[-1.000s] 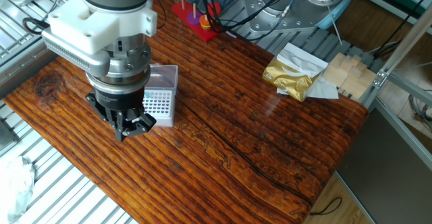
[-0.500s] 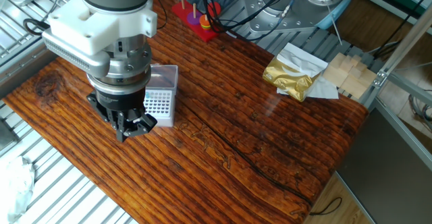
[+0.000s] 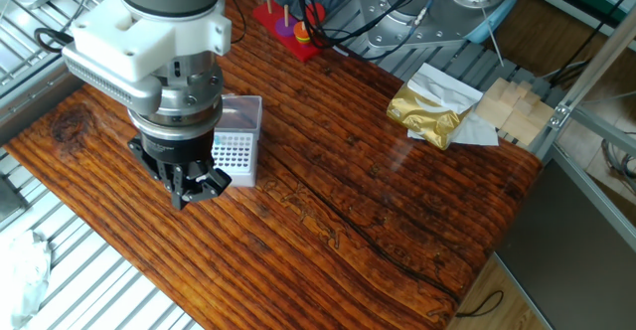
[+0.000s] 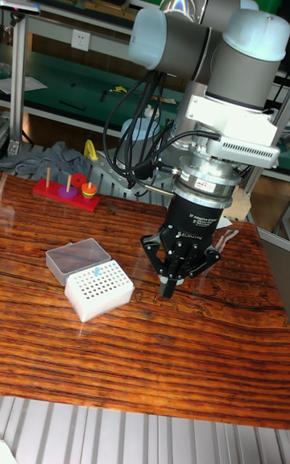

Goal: Insert a medium pipette tip into the holder for medium pipette tips

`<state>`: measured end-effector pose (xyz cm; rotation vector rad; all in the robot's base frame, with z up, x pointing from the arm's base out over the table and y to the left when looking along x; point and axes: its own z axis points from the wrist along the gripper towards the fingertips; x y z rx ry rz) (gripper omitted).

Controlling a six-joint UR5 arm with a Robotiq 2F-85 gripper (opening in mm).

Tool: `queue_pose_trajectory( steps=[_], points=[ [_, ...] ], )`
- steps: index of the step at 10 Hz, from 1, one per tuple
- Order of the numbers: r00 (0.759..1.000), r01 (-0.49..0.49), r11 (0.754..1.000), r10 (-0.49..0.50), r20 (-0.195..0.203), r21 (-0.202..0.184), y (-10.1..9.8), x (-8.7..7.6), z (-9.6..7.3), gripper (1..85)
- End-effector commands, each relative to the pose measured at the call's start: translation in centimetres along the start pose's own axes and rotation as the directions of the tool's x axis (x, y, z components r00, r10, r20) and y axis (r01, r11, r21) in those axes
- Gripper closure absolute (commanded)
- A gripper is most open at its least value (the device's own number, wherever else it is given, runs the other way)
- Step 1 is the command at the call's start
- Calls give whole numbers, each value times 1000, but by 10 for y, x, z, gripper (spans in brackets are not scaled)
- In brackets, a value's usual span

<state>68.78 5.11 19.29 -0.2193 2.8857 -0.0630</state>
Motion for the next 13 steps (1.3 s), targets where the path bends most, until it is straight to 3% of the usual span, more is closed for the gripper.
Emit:
queue_pose_trajectory(
  steps=[1, 6, 8, 11, 13],
  points=[
    [1000, -7, 1000, 7, 2, -28, 8, -1, -1, 847],
    [1000, -14, 1000, 14, 6, -19, 9, -4, -5, 847],
    [1000, -27, 998, 27, 5, -58, 21, -5, -5, 847],
    [995, -80, 993, 74, -70, -87, 37, 9, -8, 847],
    [989, -104, 991, 94, -117, -83, 38, 21, -9, 847]
  ],
)
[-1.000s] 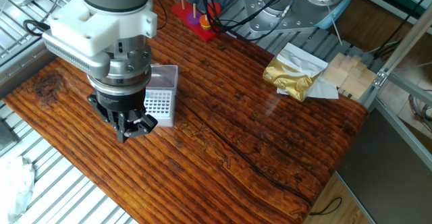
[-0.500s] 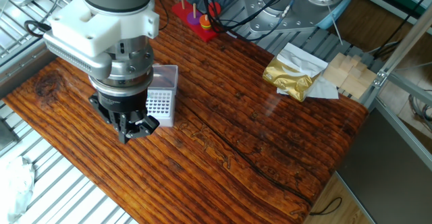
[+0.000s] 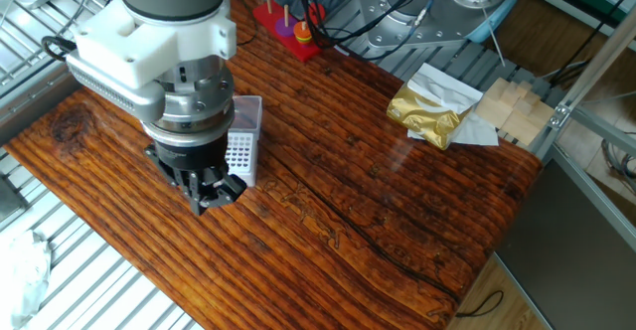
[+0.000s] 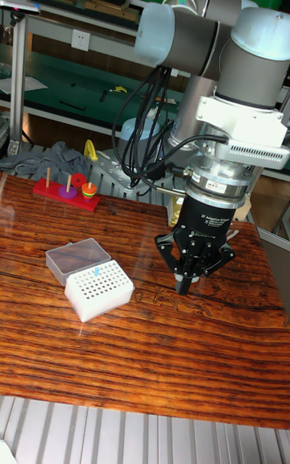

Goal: Insert a medium pipette tip into the holder for medium pipette tips

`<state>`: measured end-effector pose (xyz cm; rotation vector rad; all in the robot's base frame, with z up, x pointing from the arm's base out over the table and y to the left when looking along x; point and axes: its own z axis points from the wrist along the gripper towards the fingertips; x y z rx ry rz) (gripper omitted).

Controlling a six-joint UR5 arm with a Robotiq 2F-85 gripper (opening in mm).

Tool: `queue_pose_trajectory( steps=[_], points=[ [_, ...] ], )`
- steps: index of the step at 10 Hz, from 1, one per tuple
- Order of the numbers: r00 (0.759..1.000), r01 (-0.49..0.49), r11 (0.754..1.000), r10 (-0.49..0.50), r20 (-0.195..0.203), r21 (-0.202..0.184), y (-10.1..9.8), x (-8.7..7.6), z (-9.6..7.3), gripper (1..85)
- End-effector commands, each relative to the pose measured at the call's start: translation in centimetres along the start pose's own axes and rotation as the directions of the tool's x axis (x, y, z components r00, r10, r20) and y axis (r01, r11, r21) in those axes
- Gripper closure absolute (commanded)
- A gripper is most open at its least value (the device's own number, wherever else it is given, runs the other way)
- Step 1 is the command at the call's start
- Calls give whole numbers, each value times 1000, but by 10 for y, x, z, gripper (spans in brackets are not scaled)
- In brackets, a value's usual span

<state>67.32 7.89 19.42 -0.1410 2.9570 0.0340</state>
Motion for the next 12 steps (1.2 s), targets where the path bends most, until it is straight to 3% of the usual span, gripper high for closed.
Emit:
queue_pose_trajectory(
  steps=[1, 3, 5, 8, 10, 12],
  points=[
    [994, -63, 998, 60, -96, -26, 9, 23, -2, 847],
    [974, -114, 992, 100, -205, -56, 21, 50, -7, 847],
    [952, -160, 983, 130, -277, -91, 34, 65, -11, 847],
    [949, -142, 988, 117, -294, -67, 23, 73, -11, 847],
    [951, -98, 995, 94, -294, 2, 0, 77, -10, 847],
    [946, -80, 996, 89, -313, 41, -9, 82, -10, 847]
  ],
)
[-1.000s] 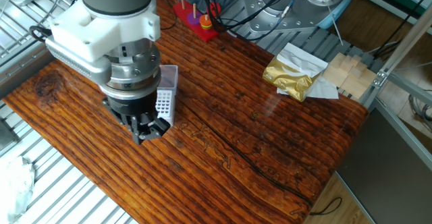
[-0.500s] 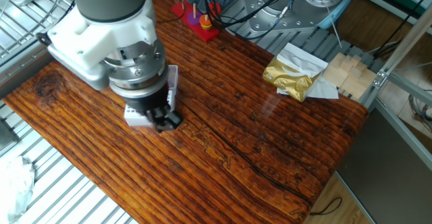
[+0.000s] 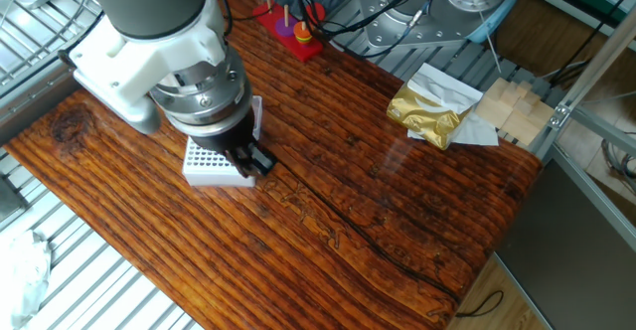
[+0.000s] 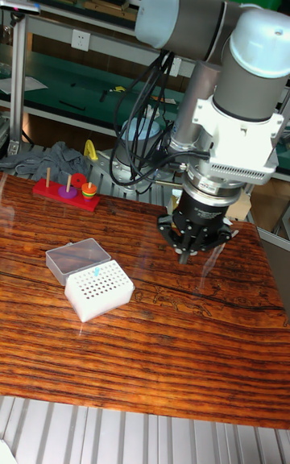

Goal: Insert a medium pipette tip into the holder for medium pipette tips

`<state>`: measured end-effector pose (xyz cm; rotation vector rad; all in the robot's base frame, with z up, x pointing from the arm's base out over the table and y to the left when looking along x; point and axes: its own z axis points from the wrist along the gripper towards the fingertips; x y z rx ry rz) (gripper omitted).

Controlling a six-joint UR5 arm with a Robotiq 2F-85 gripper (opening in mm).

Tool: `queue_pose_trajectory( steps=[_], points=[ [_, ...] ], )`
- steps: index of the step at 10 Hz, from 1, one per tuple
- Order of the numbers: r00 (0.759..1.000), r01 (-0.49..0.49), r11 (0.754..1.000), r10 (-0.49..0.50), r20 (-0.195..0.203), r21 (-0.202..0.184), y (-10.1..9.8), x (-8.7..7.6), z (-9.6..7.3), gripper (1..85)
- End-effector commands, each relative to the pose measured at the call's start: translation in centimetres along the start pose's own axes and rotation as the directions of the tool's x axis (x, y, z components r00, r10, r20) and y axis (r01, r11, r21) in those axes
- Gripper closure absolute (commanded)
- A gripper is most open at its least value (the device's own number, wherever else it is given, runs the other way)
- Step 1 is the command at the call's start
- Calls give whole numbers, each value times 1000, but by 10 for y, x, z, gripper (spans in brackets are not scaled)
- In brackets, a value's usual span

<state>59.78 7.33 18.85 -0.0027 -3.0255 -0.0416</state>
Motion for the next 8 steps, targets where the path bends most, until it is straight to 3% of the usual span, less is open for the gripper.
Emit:
queue_pose_trajectory(
  steps=[1, 2, 3, 4, 8],
  points=[
    [1000, 13, 998, -12, -25, 58, -16, 6, 0, 847],
    [1000, 22, 997, -20, -25, 76, -21, 6, 0, 847],
    [999, 26, 998, -25, -25, 62, -20, 6, 1, 847],
    [999, 30, 999, -29, -24, 20, -13, 6, 6, 847],
    [997, 69, 998, -68, -36, 10, -20, 9, 13, 847]
  ],
)
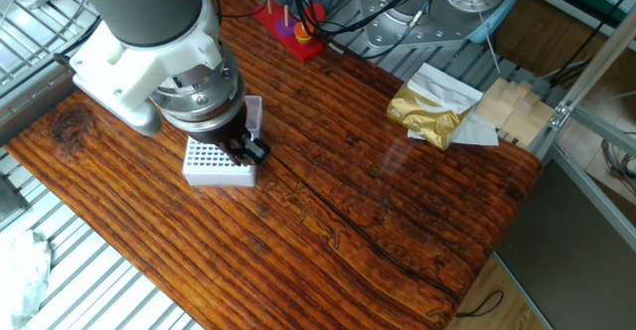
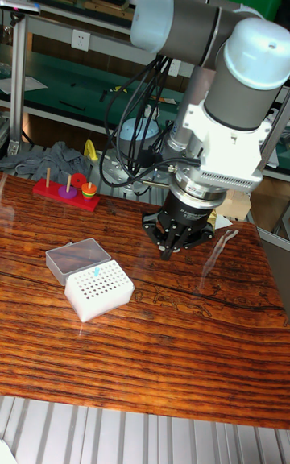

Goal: Insert a medium pipette tip into the holder for medium pipette tips

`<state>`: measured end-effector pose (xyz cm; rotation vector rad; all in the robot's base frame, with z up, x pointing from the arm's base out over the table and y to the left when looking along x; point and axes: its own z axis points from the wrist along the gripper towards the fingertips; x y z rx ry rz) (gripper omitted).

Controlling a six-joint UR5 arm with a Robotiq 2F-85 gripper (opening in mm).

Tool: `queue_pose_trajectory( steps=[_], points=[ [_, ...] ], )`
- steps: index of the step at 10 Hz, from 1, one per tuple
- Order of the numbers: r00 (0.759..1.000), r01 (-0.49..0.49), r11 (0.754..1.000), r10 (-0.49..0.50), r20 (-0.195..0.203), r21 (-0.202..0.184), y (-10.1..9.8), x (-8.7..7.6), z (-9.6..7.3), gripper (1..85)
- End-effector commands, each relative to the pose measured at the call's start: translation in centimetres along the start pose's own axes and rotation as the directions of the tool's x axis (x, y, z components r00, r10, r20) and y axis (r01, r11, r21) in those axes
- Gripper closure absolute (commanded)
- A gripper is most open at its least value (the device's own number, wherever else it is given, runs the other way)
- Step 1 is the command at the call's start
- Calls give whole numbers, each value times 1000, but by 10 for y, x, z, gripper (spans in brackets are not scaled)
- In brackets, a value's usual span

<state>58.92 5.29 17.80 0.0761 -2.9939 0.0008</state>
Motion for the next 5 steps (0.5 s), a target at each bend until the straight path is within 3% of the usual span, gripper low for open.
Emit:
queue_pose_trajectory(
  steps=[1, 5],
  points=[
    [1000, 19, 999, -19, -3, -30, 3, 2, 2, 847],
    [1000, 29, 999, -29, 3, -40, 5, 4, 0, 847]
  ],
)
